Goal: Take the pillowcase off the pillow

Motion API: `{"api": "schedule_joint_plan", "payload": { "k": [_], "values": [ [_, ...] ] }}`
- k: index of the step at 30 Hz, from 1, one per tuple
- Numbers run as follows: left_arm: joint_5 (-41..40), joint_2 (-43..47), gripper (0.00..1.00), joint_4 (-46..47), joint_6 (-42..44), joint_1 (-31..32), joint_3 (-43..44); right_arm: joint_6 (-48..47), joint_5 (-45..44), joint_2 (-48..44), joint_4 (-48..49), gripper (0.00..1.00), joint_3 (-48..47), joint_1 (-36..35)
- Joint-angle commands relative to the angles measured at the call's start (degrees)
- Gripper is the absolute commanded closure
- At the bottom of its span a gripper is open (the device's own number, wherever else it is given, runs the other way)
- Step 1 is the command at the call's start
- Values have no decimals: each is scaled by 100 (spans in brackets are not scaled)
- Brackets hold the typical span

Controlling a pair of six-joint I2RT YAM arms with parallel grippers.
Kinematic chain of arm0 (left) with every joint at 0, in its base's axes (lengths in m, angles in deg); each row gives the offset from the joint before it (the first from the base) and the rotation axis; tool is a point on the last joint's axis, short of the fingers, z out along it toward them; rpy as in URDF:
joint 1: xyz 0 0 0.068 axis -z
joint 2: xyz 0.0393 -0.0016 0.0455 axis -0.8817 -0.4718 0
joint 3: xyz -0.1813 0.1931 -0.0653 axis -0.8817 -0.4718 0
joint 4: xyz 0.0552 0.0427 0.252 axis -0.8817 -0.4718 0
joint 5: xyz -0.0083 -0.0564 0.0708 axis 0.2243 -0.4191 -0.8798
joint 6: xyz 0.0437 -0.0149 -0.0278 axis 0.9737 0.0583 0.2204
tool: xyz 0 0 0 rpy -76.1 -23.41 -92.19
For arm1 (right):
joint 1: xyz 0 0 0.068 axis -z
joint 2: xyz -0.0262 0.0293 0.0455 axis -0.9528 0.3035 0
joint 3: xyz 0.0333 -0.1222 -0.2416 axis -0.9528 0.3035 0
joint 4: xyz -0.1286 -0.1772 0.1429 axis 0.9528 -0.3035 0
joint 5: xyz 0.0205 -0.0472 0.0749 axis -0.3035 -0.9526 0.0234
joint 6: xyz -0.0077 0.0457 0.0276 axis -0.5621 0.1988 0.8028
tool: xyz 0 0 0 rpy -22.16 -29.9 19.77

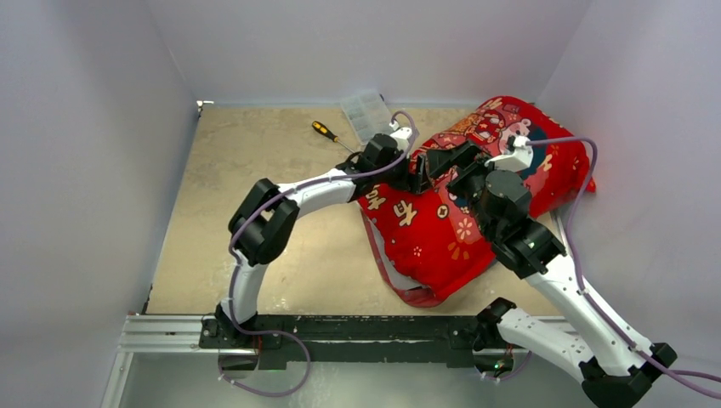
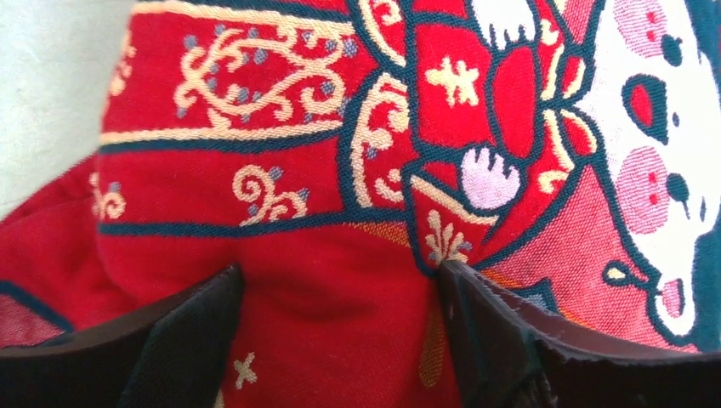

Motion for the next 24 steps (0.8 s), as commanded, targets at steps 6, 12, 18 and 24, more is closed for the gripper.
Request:
{"api": "schedule_joint_plan", "payload": {
  "k": [6, 12, 18, 24],
  "values": [
    [252, 49, 100, 253, 0, 311, 38, -10, -30, -59, 227, 1, 98, -7],
    [-448, 1178, 100, 184, 308, 307, 92, -11, -219, -163, 195, 1, 72, -9],
    [-1467, 1820, 100, -744, 878, 302, 1188, -262, -132, -530, 444, 1, -67, -9],
    [-2546, 2231, 100, -1367, 1412, 293, 2255, -712, 142, -1270, 946, 1, -36, -7]
  ]
}}
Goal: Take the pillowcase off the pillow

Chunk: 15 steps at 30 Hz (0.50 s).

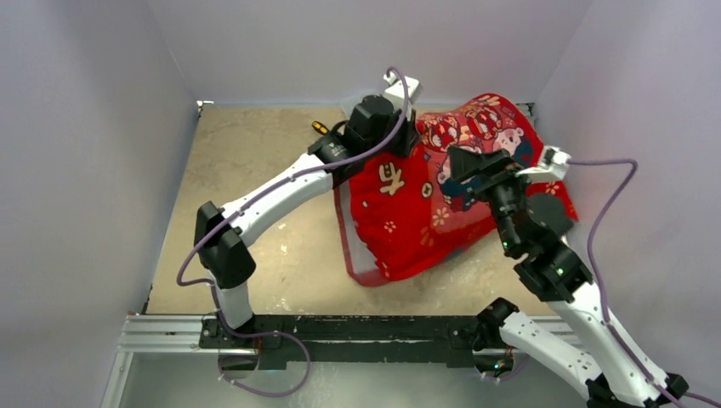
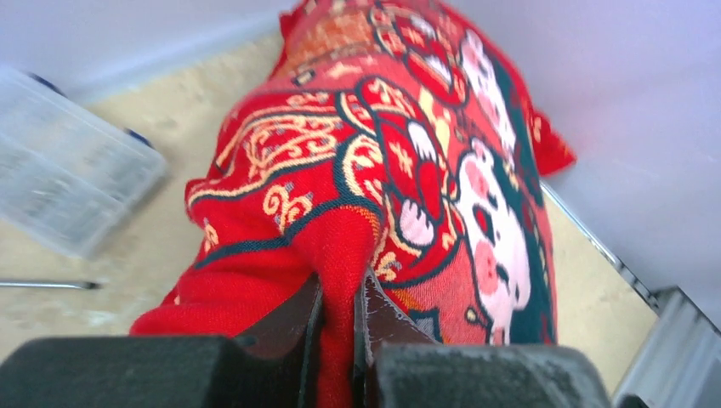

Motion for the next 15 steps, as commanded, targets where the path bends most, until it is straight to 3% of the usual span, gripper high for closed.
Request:
{"api": "schedule_joint_plan", "payload": {
  "k": [1, 7, 12, 15],
  "values": [
    [-1219, 936, 100, 91, 633, -88, 1156, -467, 178, -597, 726, 1, -109, -9],
    [-1965, 1529, 100, 16, 1087, -86, 1487, -680, 330, -986, 1069, 1, 94, -11],
    [-3549, 1863, 100, -233, 1898, -111, 1476, -617, 384, -746, 969, 1, 72, -11],
    [-4052, 2352, 100, -100, 1562, -373, 1178, -613, 483, -652, 1000, 1, 141, -9]
  ]
}}
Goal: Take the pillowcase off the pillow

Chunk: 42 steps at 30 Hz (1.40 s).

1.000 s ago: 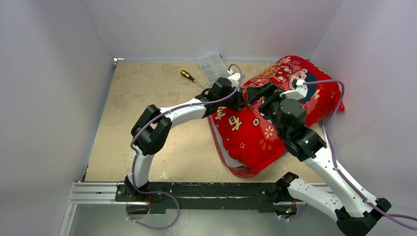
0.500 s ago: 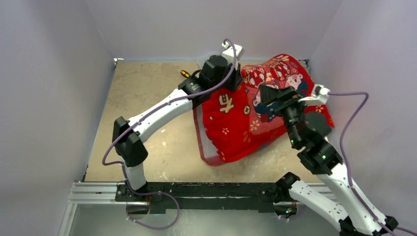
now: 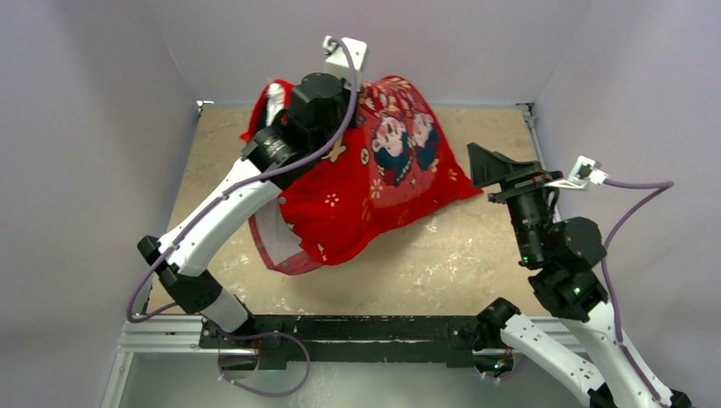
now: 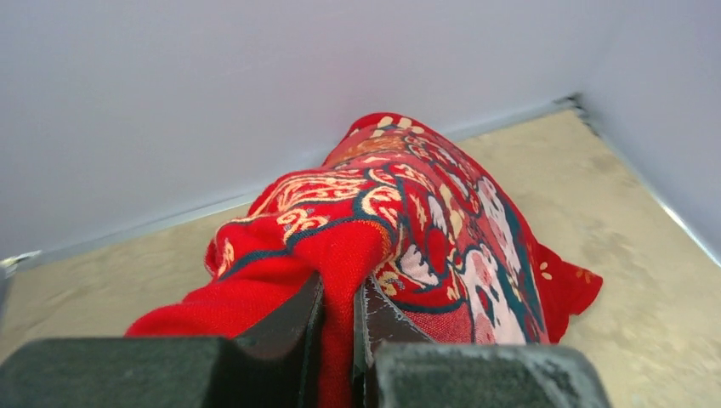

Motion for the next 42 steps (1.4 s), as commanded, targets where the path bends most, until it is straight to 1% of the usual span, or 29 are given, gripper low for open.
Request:
{"api": "schedule_joint_plan", "payload": {
  "k": [1, 3, 7, 9, 10, 12, 14, 16, 18, 21, 23, 24, 25, 28, 31, 32, 34, 37, 39, 42],
  "values": [
    [-1414, 1146, 100, 1353, -78, -466, 134, -99, 251, 243, 99, 1, 124, -5],
    [-1347, 1321, 100, 1339, -234, -670, 117, -103, 363, 373, 151, 1, 136, -5],
    [-1506, 1422, 100, 1186, -309, -830, 117, -227, 770, 753, 368, 1, 186, -5],
    [-1643, 1540, 100, 1131, -374, -845, -59, -304, 1114, 1167, 430, 1, 331, -12],
    [-1718, 1606, 100, 1100, -414, -853, -201, -403, 1458, 1357, 495, 1, 430, -6],
    [-1966, 1773, 100, 1019, -483, -855, -554, -628, 2008, 1736, 756, 1, 632, -5],
    [-2239, 1983, 100, 949, -585, -855, -1049, -655, 2564, 2112, 856, 1, 702, -9],
    [-2520, 2236, 100, 825, -799, -858, -1628, -707, 3210, 2347, 1131, 1, 827, -5],
    [-2746, 2511, 100, 512, -1236, -861, -2166, -881, 3658, 2458, 1621, 1, 1035, -5],
    [-2596, 3013, 100, -245, -2124, -861, -2979, -832, 3846, 2590, 2153, 1, 1271, -8],
    [-2259, 3320, 100, -657, -2697, -857, -3521, -861, 3947, 2729, 2443, 1, 1366, -5],
    [-2043, 3428, 94, -871, -2866, -863, -3828, -885, 3967, 2817, 2507, 1, 1382, -9],
    [-1876, 3510, 84, -1134, -3054, -858, -3999, -936, 3999, 2908, 2562, 1, 1381, -10],
    [-1619, 3741, 45, -1865, -3536, -862, -4291, -961, 4274, 3174, 2770, 1, 1394, -6],
    [-1361, 4093, 17, -2128, -3718, -857, -4469, -828, 4628, 3351, 3078, 1, 1464, -5],
    [-1273, 4205, 12, -2169, -3751, -857, -4487, -807, 4679, 3410, 3185, 1, 1490, -5],
    [-1169, 4395, 7, -2281, -3772, -862, -4486, -742, 4667, 3518, 3415, 1, 1515, -7],
    [-1399, 4655, 1, -2542, -3921, -863, -4609, -572, 4812, 3765, 3715, 1, 1633, -9],
    [-1553, 4807, 1, -2619, -4228, -860, -4896, -509, 4972, 4062, 3856, 1, 1666, -9],
    [-1329, 4990, 1, -2394, -4562, -862, -5443, -389, 5327, 4558, 4286, 1, 1766, -13]
  ]
}}
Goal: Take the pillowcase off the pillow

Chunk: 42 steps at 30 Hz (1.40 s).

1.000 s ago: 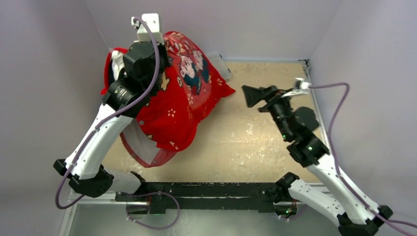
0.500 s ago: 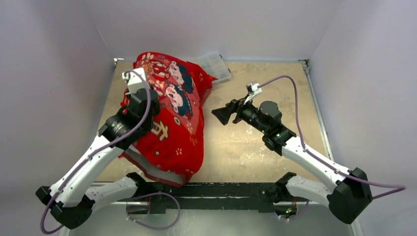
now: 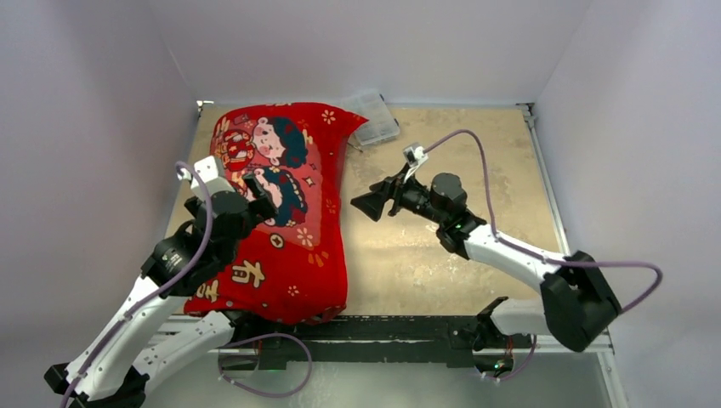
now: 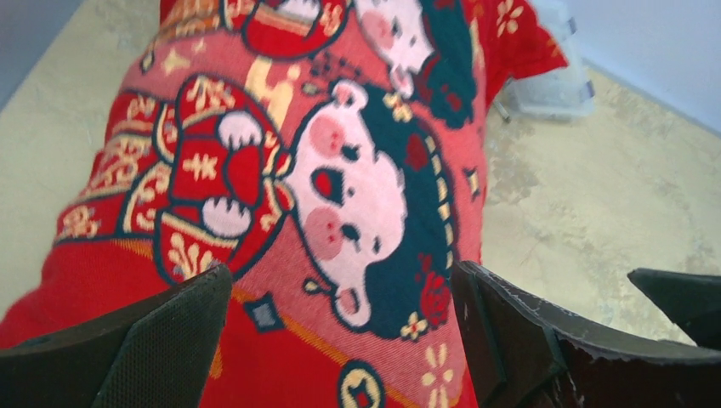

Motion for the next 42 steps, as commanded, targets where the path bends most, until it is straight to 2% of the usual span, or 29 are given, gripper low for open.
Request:
{"api": "schedule_joint_plan", "payload": {
  "k": [1, 7, 13, 22, 24, 25, 26, 27, 28, 29, 35, 38, 42],
  "values": [
    [151, 154, 1, 20, -748, 0, -763, 264, 698, 660, 986, 1, 188, -14],
    [533, 189, 1, 306, -1054, 3, -1539, 385, 1081, 1711, 1740, 1, -82, -28],
    [480, 184, 1, 415, -1182, 0, -1812, 686, 1260, 2883, 2397, 1, -825, -102],
    [467, 202, 1, 548, -1406, 1, -2191, 930, 1203, 4470, 2653, 3, -2231, -637],
    [486, 203, 2, 664, -1434, 7, -2323, 908, 1228, 4576, 2692, 16, -2343, -683],
    [493, 192, 2, 716, -1449, 4, -2378, 903, 1243, 4553, 2739, 26, -2329, -683],
    [498, 171, 3, 784, -1446, 0, -2421, 879, 1227, 4483, 2782, 40, -2291, -682],
    [500, 145, 3, 847, -1435, -1, -2447, 828, 1170, 4378, 2762, 59, -2255, -685],
    [499, 106, 4, 920, -1402, 2, -2455, 759, 1052, 4230, 2671, 82, -2230, -680],
    [514, 65, 4, 1021, -1346, 0, -2459, 657, 936, 4060, 2483, 100, -2220, -682],
    [730, -477, 4, 1980, -797, 1, -2354, -85, -246, 2411, 1747, 100, -1970, -754],
    [868, -864, 4, 2736, -445, -7, -2256, -164, -1277, 1374, 1646, 100, -1517, -810],
    [1500, -1521, 3, 3873, 16, -7, -2127, -29, -2768, 4, 1570, 100, -663, -933]
  ]
}}
